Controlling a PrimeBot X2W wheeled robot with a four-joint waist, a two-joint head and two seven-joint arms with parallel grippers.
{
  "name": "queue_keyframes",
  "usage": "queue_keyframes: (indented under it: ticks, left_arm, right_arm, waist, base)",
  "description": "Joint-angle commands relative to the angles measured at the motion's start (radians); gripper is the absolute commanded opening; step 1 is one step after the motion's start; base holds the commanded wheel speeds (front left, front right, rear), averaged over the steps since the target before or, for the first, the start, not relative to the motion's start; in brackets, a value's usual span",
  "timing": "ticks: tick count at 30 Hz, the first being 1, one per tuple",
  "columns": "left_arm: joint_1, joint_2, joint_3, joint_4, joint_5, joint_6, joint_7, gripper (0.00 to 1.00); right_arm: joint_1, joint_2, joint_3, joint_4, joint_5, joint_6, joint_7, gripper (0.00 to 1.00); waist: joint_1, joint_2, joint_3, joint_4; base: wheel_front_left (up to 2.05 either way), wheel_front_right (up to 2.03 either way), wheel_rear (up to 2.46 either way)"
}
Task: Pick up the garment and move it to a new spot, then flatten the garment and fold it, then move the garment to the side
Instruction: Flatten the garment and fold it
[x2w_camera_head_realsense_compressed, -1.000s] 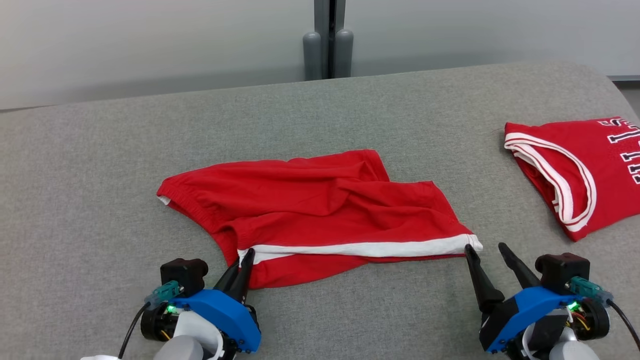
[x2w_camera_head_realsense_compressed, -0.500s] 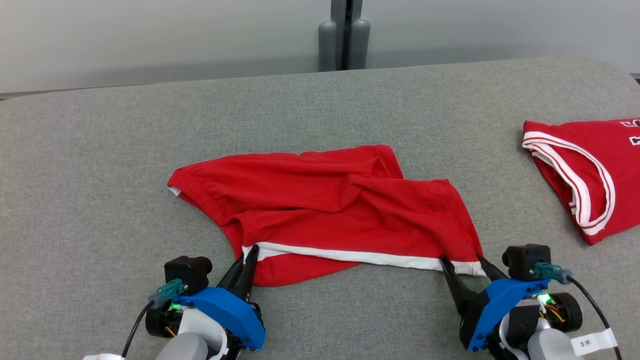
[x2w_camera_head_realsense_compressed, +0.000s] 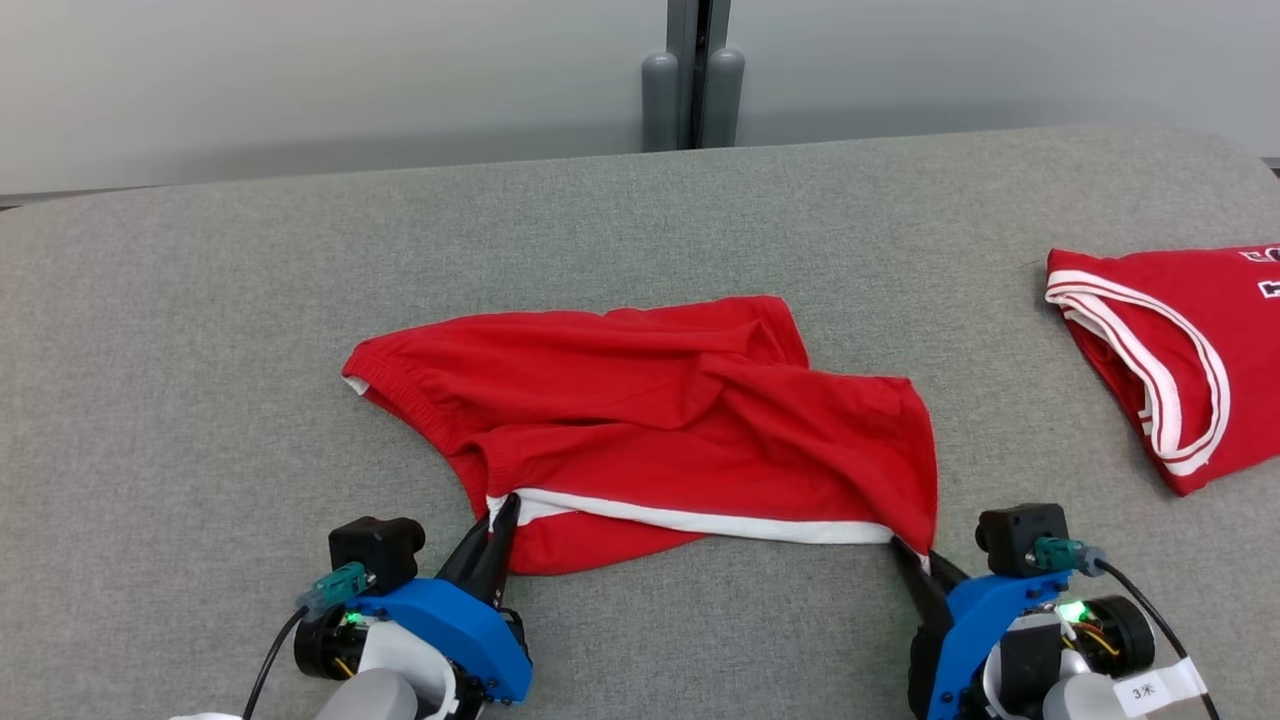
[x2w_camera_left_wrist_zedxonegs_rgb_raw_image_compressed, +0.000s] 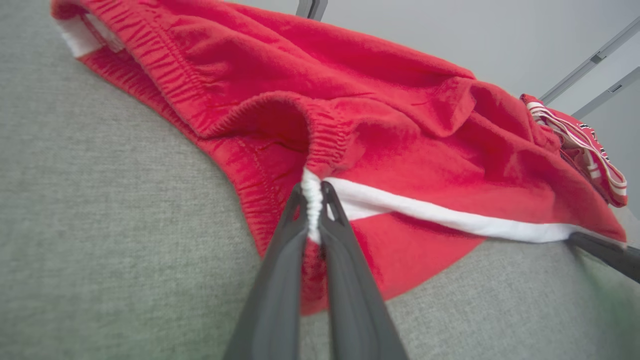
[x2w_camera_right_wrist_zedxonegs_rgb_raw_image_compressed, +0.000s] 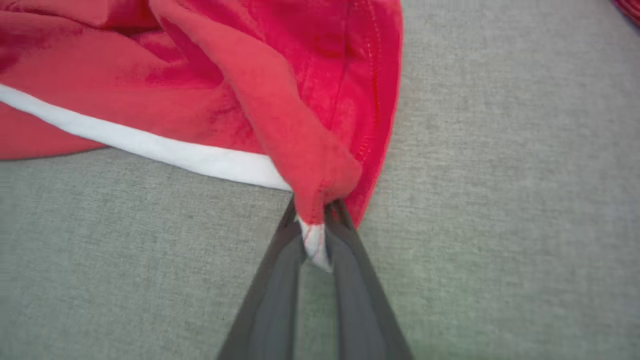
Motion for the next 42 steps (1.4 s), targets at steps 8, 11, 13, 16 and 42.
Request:
queue_keyframes:
  ticks: [8,11,13,16,42]
  left_arm:
    - [0.012,0.016,0.004,-0.128,-0.072,-0.007,-0.036,0.0]
    - [0.02,0.051,-0.001,-0.246,-0.104,-0.007,-0.009,0.0]
    - [0.026,0.082,0.002,-0.346,-0.13,-0.007,0.023,0.0]
    - [0.03,0.126,0.026,-0.507,-0.191,-0.007,0.09,0.0]
    - [-0.897,0.172,0.261,-0.335,-0.278,0.023,0.212,0.0]
  right_arm:
    - [-0.003,-0.001,-0.033,-0.184,0.049,0.001,-0.025,0.0]
    - [0.013,-0.001,-0.042,-0.294,0.068,0.0,0.036,0.0]
    - [0.025,-0.009,-0.047,-0.381,0.082,0.0,0.086,0.0]
    - [0.035,-0.024,-0.062,-0.518,0.112,0.0,0.165,0.0]
    - [-1.06,-0.055,-0.102,-0.125,0.172,0.0,0.061,0.0]
  waist:
    - [0.0,0.0,-0.033,-0.004]
    - [0.0,0.0,-0.042,-0.002]
    - [0.0,0.0,-0.046,0.0]
    - [0.0,0.0,-0.04,0.004]
    - [0.0,0.0,0.321,-0.074]
  base:
    - [0.0,0.0,0.0]
    - [0.0,0.0,0.0]
    - [0.0,0.0,0.0]
    - [0.0,0.0,0.0]
    - [0.0,0.0,0.0]
